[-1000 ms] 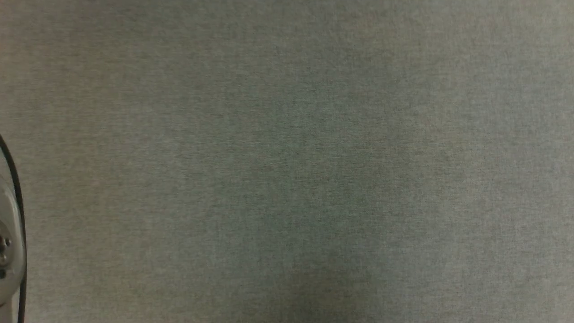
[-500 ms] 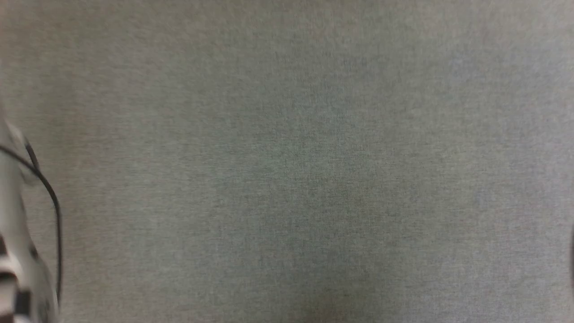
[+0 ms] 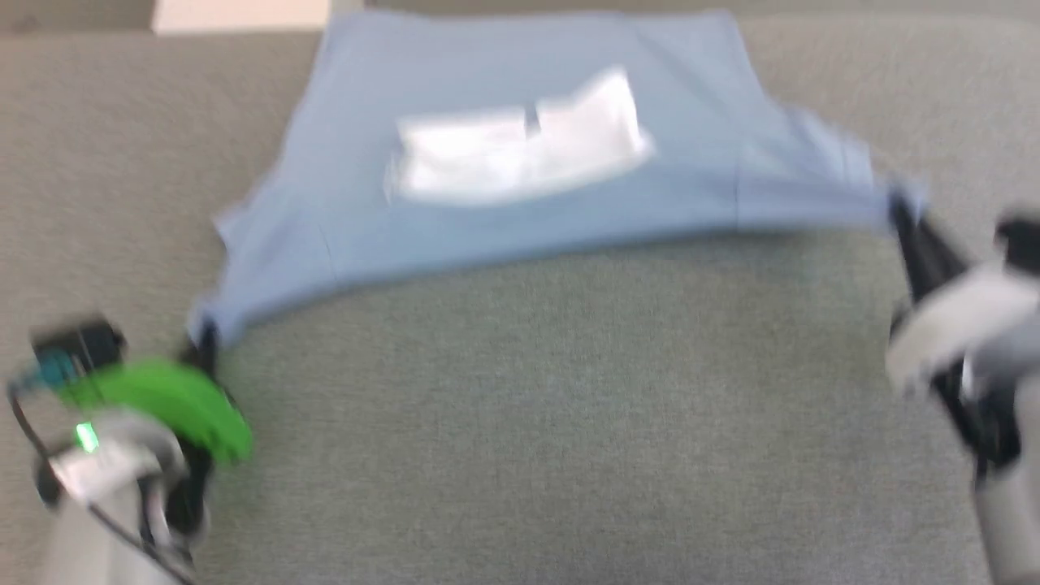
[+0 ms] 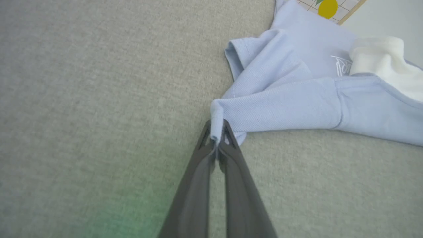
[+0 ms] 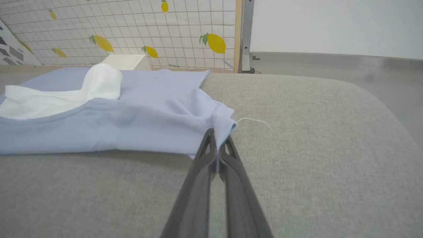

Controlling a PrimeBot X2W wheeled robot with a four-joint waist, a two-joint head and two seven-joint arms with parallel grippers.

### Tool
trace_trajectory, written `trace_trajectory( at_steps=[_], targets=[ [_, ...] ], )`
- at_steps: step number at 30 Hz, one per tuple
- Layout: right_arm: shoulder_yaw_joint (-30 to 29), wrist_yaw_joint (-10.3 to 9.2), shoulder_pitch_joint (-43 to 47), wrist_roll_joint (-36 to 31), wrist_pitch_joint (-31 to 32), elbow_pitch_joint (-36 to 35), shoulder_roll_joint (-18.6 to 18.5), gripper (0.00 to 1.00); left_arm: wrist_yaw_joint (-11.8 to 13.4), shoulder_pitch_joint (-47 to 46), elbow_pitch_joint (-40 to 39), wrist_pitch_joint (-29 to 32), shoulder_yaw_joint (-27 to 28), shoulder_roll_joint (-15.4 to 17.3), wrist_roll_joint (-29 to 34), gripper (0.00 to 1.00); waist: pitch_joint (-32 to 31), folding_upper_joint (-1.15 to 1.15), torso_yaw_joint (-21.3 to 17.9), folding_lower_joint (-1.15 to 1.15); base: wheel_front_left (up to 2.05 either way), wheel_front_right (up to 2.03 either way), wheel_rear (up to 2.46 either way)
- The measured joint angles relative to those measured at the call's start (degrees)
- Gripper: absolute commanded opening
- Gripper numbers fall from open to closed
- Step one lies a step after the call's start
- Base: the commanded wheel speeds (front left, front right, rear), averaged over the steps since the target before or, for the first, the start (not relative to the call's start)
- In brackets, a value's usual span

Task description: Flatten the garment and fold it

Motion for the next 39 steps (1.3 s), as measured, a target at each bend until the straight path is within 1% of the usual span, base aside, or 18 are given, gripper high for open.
trace_trajectory(
  at_steps=[4, 11, 14, 17, 19, 24, 30, 33, 34, 35, 36, 39],
  targets=[
    [-4.3, 0.00, 10.4, -0.3, 3.0, -6.8, 3.6, 0.00, 1.4, 9.1, -4.7, 2.4, 0.4, -2.5, -2.3, 0.00, -4.0, 0.00, 0.6, 0.00, 0.00, 0.00, 0.00],
    [-11.2, 0.00, 23.5, -3.6, 13.4, -17.3, 10.4, 0.00, 5.1, 19.4, -10.8, 4.4, 0.5, -5.2, -2.7, 0.00, -9.2, 0.00, 1.5, 0.00, 0.00, 0.00, 0.00],
    [-14.4, 0.00, 28.3, -4.9, 18.9, -20.2, 12.1, 0.00, 6.6, 22.8, -12.7, 4.7, 0.8, -6.0, -2.7, 0.00, -10.8, 0.00, 1.9, 0.00, 0.00, 0.00, 0.00],
    [-16.5, 0.00, 32.3, -4.4, 23.7, -22.0, 12.9, 0.00, 8.3, 26.4, -14.0, 6.0, 1.2, -6.4, -2.7, 0.00, -12.1, 0.00, 2.1, 0.00, 0.00, 0.00, 0.00],
    [-17.4, 0.00, 34.5, -2.7, 25.9, -22.0, 13.0, 0.00, 9.7, 29.1, -15.2, 6.8, 1.5, -6.5, -2.6, 0.00, -12.8, 0.00, 2.1, 0.00, 0.00, 0.00, 0.00],
    [-18.4, 0.00, 37.4, 0.1, 27.4, -18.9, 13.1, 0.00, 11.8, 34.1, -17.9, 8.2, 2.2, -7.0, -2.6, 0.00, -13.5, 0.00, 1.9, 0.00, 0.00, 0.00, 0.00],
    [-18.0, 0.00, 38.0, 1.5, 28.0, -13.7, 13.1, 0.00, 12.2, 35.4, -18.8, 8.0, 2.0, -7.5, -2.7, 0.00, -13.4, 0.00, 2.4, 0.00, 0.00, 0.00, 0.00],
    [-17.4, 0.00, 37.8, 1.9, 26.6, -10.6, 13.1, 0.00, 11.6, 35.1, -18.3, 7.1, 1.5, -7.9, -2.8, 0.00, -13.3, 0.00, 2.7, 0.00, 0.00, 0.00, 0.00],
    [-17.3, 0.00, 37.7, 2.5, 24.7, -9.6, 13.0, 0.22, 11.2, 35.0, -18.2, 6.5, 1.4, -8.1, -3.3, 0.00, -13.2, 0.00, 2.9, 0.00, 0.00, 0.00, 0.00],
    [-17.1, 0.00, 37.7, 2.6, 23.8, -9.2, 13.0, 0.62, 11.0, 34.8, -18.1, 6.1, 1.4, -8.2, -3.4, 0.00, -13.2, 0.00, 3.0, 0.00, 0.00, 0.00, 0.00],
    [-16.9, 0.00, 37.7, 2.7, 23.0, -9.0, 13.0, 1.00, 10.8, 34.7, -18.0, 6.0, 1.3, -8.2, -3.5, 0.00, -13.2, 0.00, 3.1, 0.00, 0.00, 0.00, 0.00],
    [-16.5, 0.00, 37.5, 2.7, 20.8, -9.7, 13.0, 1.00, 9.8, 34.3, -18.0, 5.3, 1.1, -8.2, -3.7, 0.00, -13.1, 0.00, 3.4, 0.00, 0.00, 0.00, 0.00]
  ],
)
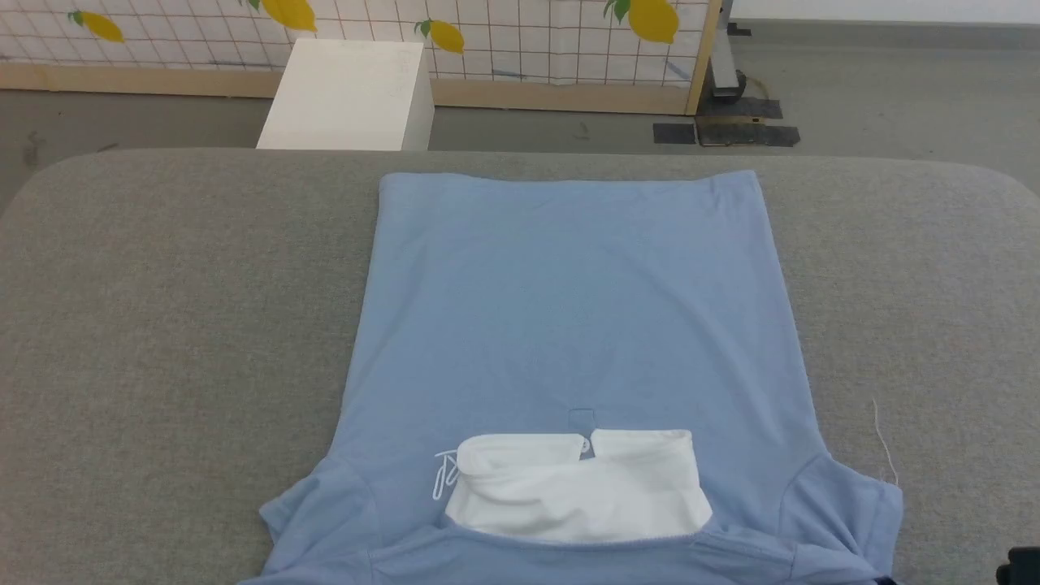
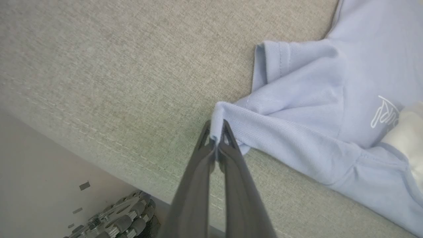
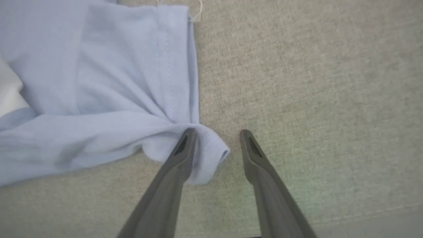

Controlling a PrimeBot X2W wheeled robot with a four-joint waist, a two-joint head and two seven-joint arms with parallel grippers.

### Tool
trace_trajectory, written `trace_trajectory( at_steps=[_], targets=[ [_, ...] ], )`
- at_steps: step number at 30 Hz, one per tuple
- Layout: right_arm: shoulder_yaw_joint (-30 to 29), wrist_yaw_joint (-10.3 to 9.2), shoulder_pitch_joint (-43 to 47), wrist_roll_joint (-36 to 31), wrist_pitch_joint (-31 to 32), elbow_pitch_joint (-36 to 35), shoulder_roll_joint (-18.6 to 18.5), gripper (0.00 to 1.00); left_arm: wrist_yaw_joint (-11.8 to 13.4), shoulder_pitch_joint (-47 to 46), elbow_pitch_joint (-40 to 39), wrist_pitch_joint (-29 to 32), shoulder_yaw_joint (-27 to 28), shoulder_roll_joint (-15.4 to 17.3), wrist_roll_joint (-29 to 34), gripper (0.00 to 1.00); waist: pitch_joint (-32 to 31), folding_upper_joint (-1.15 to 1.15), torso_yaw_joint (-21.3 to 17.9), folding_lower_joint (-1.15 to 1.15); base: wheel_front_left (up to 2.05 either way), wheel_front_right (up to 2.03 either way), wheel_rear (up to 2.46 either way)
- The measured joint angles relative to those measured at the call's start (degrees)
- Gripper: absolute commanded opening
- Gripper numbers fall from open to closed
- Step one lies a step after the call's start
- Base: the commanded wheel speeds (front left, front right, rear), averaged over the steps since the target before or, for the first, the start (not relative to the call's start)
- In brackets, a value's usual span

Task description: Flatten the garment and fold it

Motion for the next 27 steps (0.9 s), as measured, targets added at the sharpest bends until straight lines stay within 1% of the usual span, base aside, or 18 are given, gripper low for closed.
trace_trajectory(
  at_steps=[4, 9, 12, 14, 17, 21, 24, 27],
  targets=[
    [0.1, -0.02, -0.7, -1.2, -3.3, -3.7, 0.0, 1.00, -1.2, -1.0, -0.1, -1.1, -0.3, 0.1, -0.2, 0.00, 0.2, 0.00, 0.7, 0.00, 0.00, 0.00, 0.00],
    [0.1, -0.02, -4.5, -2.8, -9.8, -9.1, 0.0, 1.00, -2.6, -2.4, -0.2, -2.1, -1.2, 0.1, -0.6, 0.00, 0.4, 0.00, 2.0, 0.00, 0.00, 0.00, 0.00],
    [0.2, -0.02, -7.8, -5.0, -12.4, -10.6, 0.0, 1.00, -3.0, -3.0, -0.3, -2.2, -2.2, 0.1, -0.6, 0.00, 0.5, 0.00, 3.0, 0.00, 0.00, 0.00, 0.00],
    [0.0, -0.02, -11.2, -6.0, -14.3, -10.5, -0.2, 1.00, -3.3, -3.4, -0.4, -2.2, -2.9, 0.1, -0.6, 0.00, 0.7, 0.00, 3.6, 0.00, 0.00, 0.00, 0.00],
    [-0.7, -0.02, -18.4, -6.9, -16.7, -7.3, -2.1, 1.00, -3.8, -4.5, -0.9, -2.1, -4.0, 0.1, -0.6, 0.00, 1.2, 0.00, 4.8, 0.00, 0.00, 0.00, 0.00],
    [-1.9, -0.02, -28.2, -7.2, -17.8, -0.2, -5.4, 1.00, -4.7, -6.1, -2.1, -2.0, -5.5, 0.0, -0.5, 0.00, 2.7, 0.00, 6.4, 0.00, 0.00, 0.00, 0.00],
    [-3.1, -0.02, -36.7, -7.4, -17.0, 6.0, -7.7, 1.00, -5.2, -7.6, -2.8, -2.2, -6.6, -0.3, -0.6, 0.00, 4.7, 0.00, 7.8, 0.00, 0.00, 0.00, 0.00],
    [-4.0, -0.02, -44.1, -8.3, -14.4, 11.7, -10.1, 1.00, -5.8, -9.1, -3.1, -2.5, -7.8, -0.8, -0.6, 0.00, 7.0, 0.00, 9.1, 0.00, 0.00, 0.00, 0.00]
  ],
)
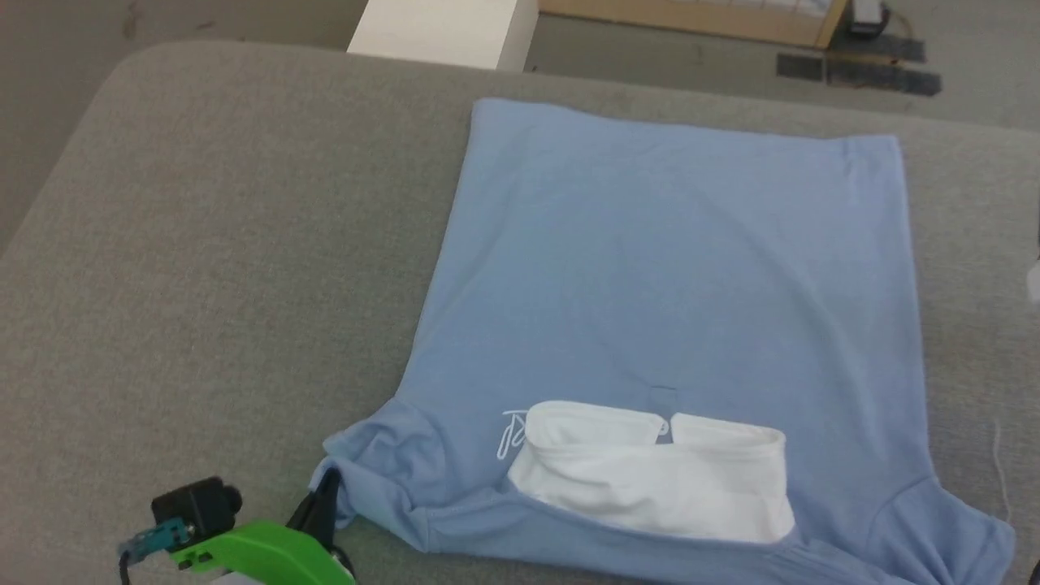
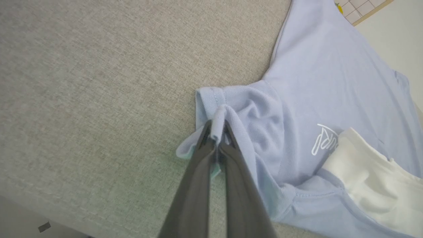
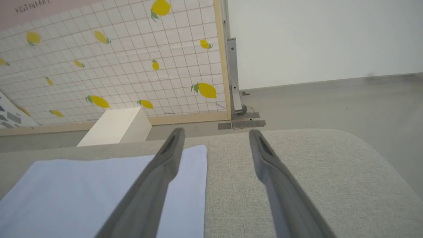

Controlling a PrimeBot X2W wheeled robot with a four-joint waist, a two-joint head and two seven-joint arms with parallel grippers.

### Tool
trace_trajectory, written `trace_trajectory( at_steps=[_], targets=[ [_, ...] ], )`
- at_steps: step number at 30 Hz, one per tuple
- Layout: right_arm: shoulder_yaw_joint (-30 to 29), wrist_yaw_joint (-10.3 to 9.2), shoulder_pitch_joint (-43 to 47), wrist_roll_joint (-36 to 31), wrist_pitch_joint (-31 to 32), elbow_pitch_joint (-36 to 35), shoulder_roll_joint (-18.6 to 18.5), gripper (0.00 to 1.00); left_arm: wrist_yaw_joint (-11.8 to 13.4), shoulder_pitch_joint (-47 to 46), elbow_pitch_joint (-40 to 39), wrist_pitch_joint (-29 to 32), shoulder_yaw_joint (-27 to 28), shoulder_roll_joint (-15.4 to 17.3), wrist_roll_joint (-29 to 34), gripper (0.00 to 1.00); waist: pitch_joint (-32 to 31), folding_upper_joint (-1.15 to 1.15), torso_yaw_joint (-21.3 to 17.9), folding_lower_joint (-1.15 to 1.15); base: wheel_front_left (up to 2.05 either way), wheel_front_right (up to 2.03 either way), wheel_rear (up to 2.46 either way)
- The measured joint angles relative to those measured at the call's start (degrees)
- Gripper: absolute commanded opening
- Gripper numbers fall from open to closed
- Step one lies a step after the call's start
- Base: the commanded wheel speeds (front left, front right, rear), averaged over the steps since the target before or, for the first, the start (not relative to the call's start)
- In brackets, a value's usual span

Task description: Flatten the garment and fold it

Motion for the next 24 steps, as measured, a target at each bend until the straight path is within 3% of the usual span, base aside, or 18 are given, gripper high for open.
trace_trajectory(
  at_steps=[5, 10, 22, 24],
  targets=[
    [-0.8, 0.00, -10.4, -2.4, 8.4, 7.2, -2.8, 1.00, -1.2, -2.5, 0.1, -1.4, -1.6, -0.6, 0.0, 0.00, 4.5, 0.00, 2.2, 0.00, 0.00, 0.00, 0.00],
    [-0.5, 0.00, -18.6, -5.5, 18.6, 9.8, -5.2, 1.00, -2.3, -4.4, 0.2, -3.3, -2.7, -0.9, -0.5, 0.00, 9.9, 0.00, 4.3, 0.01, 0.00, 0.00, 0.00],
    [-3.4, 0.00, -26.4, -12.5, 38.4, 6.3, -5.8, 1.00, -3.5, -6.6, -0.5, -6.3, -4.9, -1.5, -0.5, 0.00, 21.1, 0.00, 8.2, 0.01, 0.00, 0.00, 0.00],
    [-3.7, 0.00, -26.4, -13.3, 41.5, 4.8, -5.6, 0.71, -3.7, -6.9, -0.8, -6.8, -5.3, -1.5, -0.5, 0.00, 22.3, 0.00, 8.7, 0.01, 0.00, 0.00, 0.00]
  ],
)
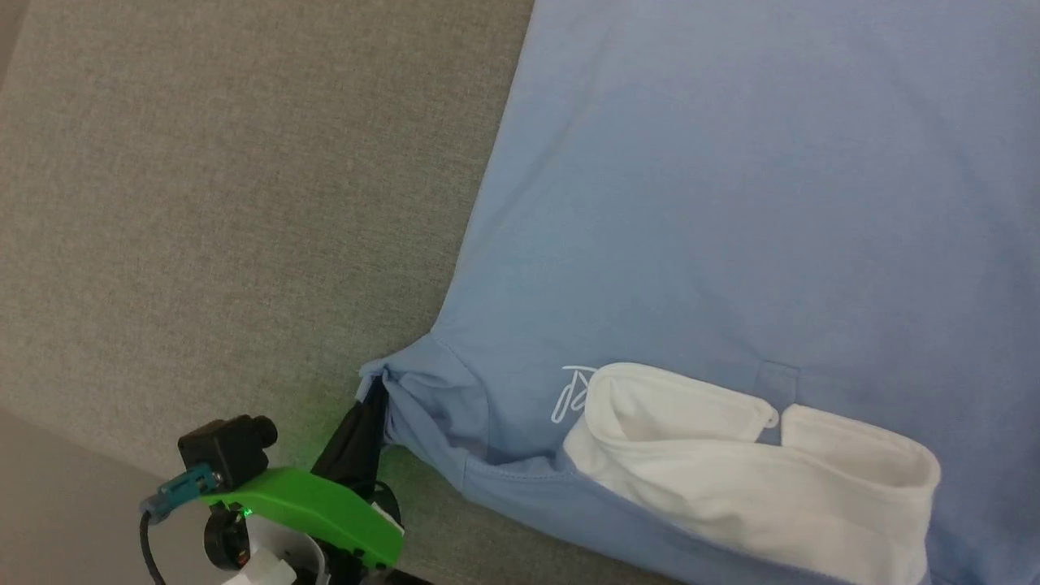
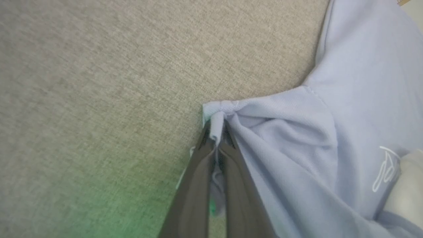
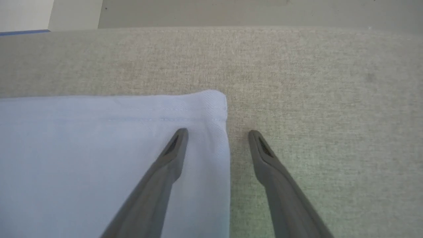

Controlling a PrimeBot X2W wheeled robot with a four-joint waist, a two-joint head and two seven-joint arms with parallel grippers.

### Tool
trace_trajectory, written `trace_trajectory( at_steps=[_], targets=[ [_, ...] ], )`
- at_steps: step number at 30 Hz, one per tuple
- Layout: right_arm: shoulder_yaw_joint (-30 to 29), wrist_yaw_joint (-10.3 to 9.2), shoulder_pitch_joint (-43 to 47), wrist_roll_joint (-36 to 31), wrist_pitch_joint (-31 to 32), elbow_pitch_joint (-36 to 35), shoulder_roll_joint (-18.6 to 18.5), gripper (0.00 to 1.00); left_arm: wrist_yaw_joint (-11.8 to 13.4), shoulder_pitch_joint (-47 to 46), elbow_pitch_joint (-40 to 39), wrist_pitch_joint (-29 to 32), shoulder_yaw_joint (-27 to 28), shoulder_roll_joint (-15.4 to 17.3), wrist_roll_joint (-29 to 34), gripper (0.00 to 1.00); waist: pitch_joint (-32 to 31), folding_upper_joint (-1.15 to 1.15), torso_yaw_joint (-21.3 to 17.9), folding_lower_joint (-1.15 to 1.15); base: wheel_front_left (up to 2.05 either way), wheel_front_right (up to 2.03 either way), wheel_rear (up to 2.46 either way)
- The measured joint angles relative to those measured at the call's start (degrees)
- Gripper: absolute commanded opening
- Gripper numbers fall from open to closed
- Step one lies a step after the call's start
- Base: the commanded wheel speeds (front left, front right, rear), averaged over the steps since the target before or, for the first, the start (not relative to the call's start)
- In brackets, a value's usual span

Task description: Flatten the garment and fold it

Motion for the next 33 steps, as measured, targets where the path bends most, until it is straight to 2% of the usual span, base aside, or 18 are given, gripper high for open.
trace_trajectory(
  at_steps=[1, 2, 3, 4, 7, 10, 12, 15, 17, 21, 24, 27, 33],
  targets=[
    [0.0, 0.00, 0.0, -0.4, 0.8, -0.7, 0.0, 0.47, -0.1, -0.1, -0.1, 0.0, -0.1, 0.0, 0.0, 0.00, 0.4, 0.00, 0.2, 0.00, 0.00, 0.00, 0.00],
    [0.1, 0.00, 0.0, -0.7, 1.6, -1.8, -0.1, 0.40, -0.1, -0.3, -0.2, -0.1, -0.2, 0.0, 0.0, 0.00, 0.7, 0.00, 0.5, 0.00, 0.00, 0.00, 0.00],
    [0.3, 0.00, 0.1, -1.0, 2.2, -2.7, -0.2, 0.25, -0.1, -0.4, -0.2, -0.1, -0.3, 0.0, 0.0, 0.00, 0.9, 0.00, 0.8, 0.00, 0.00, 0.00, 0.00],
    [0.3, 0.00, 0.3, -1.1, 2.5, -3.4, -0.2, 0.00, -0.1, -0.5, -0.2, -0.3, -0.3, -0.1, 0.0, 0.00, 1.1, 0.00, 1.1, 0.00, 0.00, 0.00, 0.00],
    [1.2, 0.00, 2.1, -0.9, 2.4, -4.9, -0.4, 0.00, -0.1, -0.6, 0.2, -0.4, -0.5, -0.1, 0.0, 0.00, 0.8, 0.00, 1.3, 0.00, 0.00, 0.00, 0.00],
    [2.3, 0.00, 5.5, 0.3, -3.6, -6.3, -1.2, 0.00, -0.1, -0.7, 0.9, -0.4, -0.6, -0.1, 0.0, 0.00, -0.2, 0.00, 1.2, 0.00, 0.00, 0.00, 0.00],
    [3.3, 0.00, 8.2, 0.8, -10.4, -6.5, -2.0, 0.00, -0.1, -0.8, 1.5, -0.4, -0.5, 0.0, 0.0, 0.00, -1.1, 0.00, 1.0, 0.00, 0.00, 0.00, 0.00],
    [3.1, 0.00, 12.1, 1.2, -24.0, -6.6, -1.5, 0.00, 0.2, -0.8, 2.0, 0.1, -0.2, 0.3, 0.0, 0.00, -3.0, 0.00, 0.6, 0.00, 0.00, 0.00, 0.00],
    [1.8, 0.00, 14.9, 1.3, -33.4, -6.3, 0.3, 0.00, 0.4, -0.7, 2.1, 0.6, 0.2, 0.8, -0.3, 0.00, -4.6, 0.00, 0.2, 0.00, 0.00, 0.00, 0.00],
    [-0.5, 0.00, 21.4, 1.3, -46.2, -5.9, 4.9, 0.00, 1.9, 0.8, 2.2, 1.9, 1.2, 2.1, -0.3, 0.00, -8.1, 0.00, -0.9, 0.00, 0.00, 0.00, 0.00],
    [-2.4, 0.01, 26.9, 2.3, -50.6, -7.3, 8.0, 0.00, 2.5, 2.5, 1.8, 2.6, 1.6, 3.1, -0.3, 0.00, -10.9, 0.00, -2.0, -0.01, 0.00, 0.00, 0.00],
    [-5.3, 0.01, 32.9, 3.7, -51.4, -10.4, 10.9, 0.00, 2.9, 3.7, 0.7, 3.6, 1.9, 3.8, -0.3, 0.00, -13.7, 0.00, -3.4, -0.01, 0.00, 0.00, 0.00],
    [-9.2, 0.01, 45.5, 5.5, -45.5, -16.2, 14.4, 0.00, 4.3, 6.4, -1.1, 5.0, 3.2, 5.0, -0.4, 0.00, -17.9, 0.00, -7.4, -0.01, 0.00, 0.00, 0.00]
  ],
)
